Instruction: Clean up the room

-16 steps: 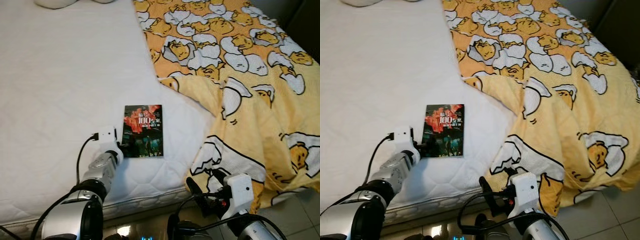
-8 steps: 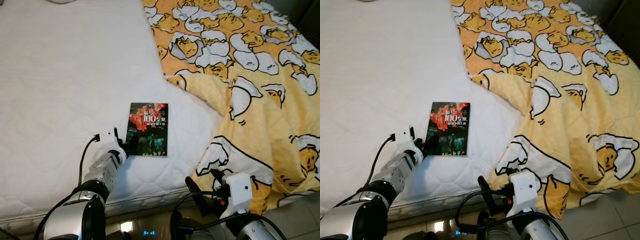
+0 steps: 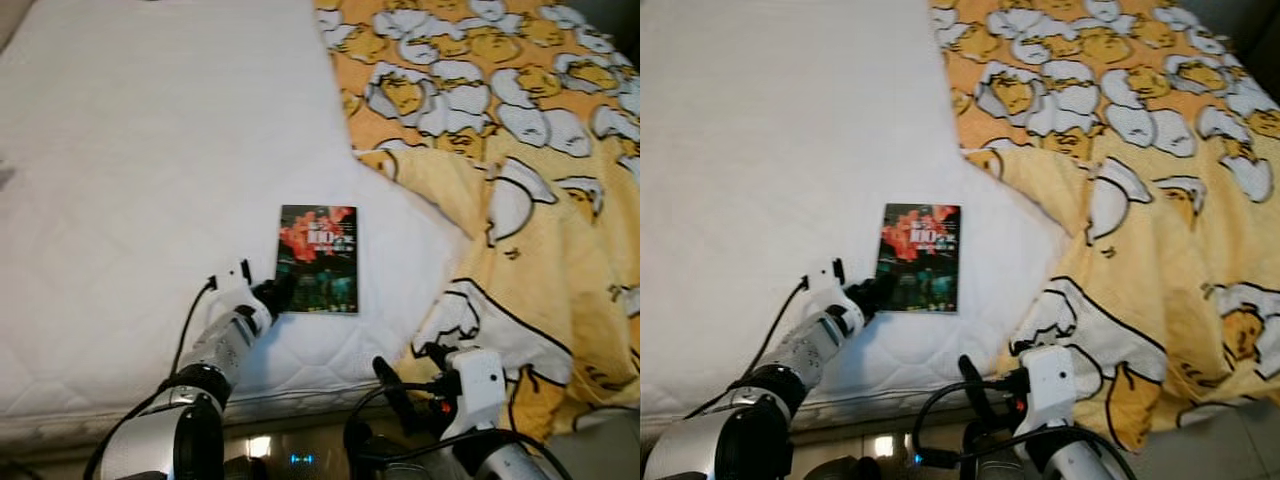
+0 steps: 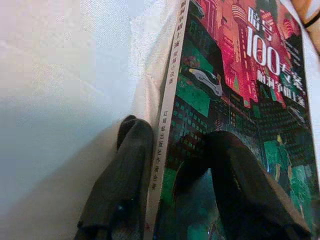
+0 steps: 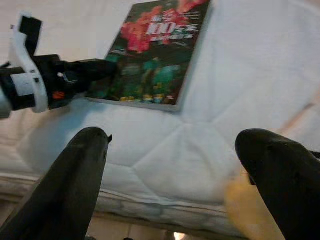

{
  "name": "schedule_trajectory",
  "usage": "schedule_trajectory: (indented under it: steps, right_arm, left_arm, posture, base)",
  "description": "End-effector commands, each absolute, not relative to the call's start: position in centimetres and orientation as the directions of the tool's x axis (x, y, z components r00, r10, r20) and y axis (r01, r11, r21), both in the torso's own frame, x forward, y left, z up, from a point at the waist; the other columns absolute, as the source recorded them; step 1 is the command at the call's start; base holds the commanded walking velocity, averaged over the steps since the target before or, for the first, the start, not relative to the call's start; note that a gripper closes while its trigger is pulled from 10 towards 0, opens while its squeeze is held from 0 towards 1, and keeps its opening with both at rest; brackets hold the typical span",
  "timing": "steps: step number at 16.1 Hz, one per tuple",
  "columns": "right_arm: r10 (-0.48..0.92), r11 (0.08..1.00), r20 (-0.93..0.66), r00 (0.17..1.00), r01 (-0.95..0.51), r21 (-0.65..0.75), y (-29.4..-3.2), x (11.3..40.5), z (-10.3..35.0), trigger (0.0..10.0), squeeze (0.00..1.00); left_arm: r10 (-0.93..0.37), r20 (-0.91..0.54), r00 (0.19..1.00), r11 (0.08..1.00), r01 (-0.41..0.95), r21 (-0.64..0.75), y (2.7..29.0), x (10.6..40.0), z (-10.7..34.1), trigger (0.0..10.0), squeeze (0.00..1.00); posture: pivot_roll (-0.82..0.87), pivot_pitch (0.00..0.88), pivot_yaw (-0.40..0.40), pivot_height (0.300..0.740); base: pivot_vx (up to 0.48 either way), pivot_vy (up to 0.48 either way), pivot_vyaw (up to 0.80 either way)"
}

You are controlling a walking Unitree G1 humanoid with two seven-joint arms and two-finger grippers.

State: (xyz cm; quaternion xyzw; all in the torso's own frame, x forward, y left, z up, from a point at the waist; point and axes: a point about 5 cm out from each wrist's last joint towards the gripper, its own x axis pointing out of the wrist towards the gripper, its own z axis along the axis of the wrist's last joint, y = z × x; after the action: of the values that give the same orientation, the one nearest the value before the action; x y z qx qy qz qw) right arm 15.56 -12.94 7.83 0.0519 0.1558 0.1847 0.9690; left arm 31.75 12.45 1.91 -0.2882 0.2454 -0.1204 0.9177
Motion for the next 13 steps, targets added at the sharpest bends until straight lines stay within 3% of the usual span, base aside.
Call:
schedule_trajectory:
  steps: [1, 4, 6, 9, 11, 13]
  right_arm:
    - [0.362, 0.931, -0.292, 0.885, -0.33, 0.154, -13.1, 15.4, 7.8, 10.0, 0.0]
    - [0.361, 0.932, -0.29, 0.886, -0.329, 0.155, -13.0, 15.5, 7.8, 10.0, 0.0]
    - [0.35, 0.935, -0.279, 0.894, -0.318, 0.156, -13.1, 15.9, 7.7, 10.0, 0.0]
    - [0.336, 0.939, -0.258, 0.906, -0.302, 0.164, -13.1, 17.0, 7.4, 10.0, 0.0]
    - [0.32, 0.944, -0.233, 0.918, -0.288, 0.163, -13.1, 18.4, 7.2, 10.0, 0.0]
    - [0.272, 0.956, -0.206, 0.94, -0.239, 0.171, -14.7, 20.4, 6.4, 10.0, 0.0]
  left_arm:
    - [-0.513, -0.51, 0.69, 0.746, 0.064, -0.663, 8.7, 27.8, -1.6, 0.0, 0.0]
    - [-0.518, -0.463, 0.719, 0.708, 0.057, -0.703, 8.4, 28.1, -1.3, 0.0, 0.0]
    - [-0.521, -0.296, 0.8, 0.603, 0.1, -0.792, 8.1, 30.3, 1.3, 0.0, 0.0]
    - [-0.533, -0.133, 0.836, 0.506, 0.189, -0.841, 7.7, 32.7, 4.5, 0.0, 0.0]
    - [-0.513, -0.075, 0.855, 0.499, 0.225, -0.837, 8.3, 34.0, 6.2, 0.0, 0.0]
    - [-0.441, 0.004, 0.898, 0.519, 0.258, -0.815, 11.5, 35.7, 8.5, 0.0, 0.0]
  posture:
    - [-0.25, 0.242, -0.036, 0.74]
    - [-0.25, 0.24, -0.034, 0.74]
    - [-0.23, 0.216, -0.028, 0.74]
    - [-0.21, 0.182, -0.021, 0.74]
    - [-0.18, 0.114, -0.001, 0.74]
    - [-0.17, 0.058, 0.015, 0.74]
  base:
    - [0.0, 0.0, 0.0]
    - [0.0, 0.0, 0.0]
    - [0.0, 0.0, 0.0]
    - [0.0, 0.0, 0.0]
    - [0.0, 0.0, 0.0]
    - [0.0, 0.0, 0.0]
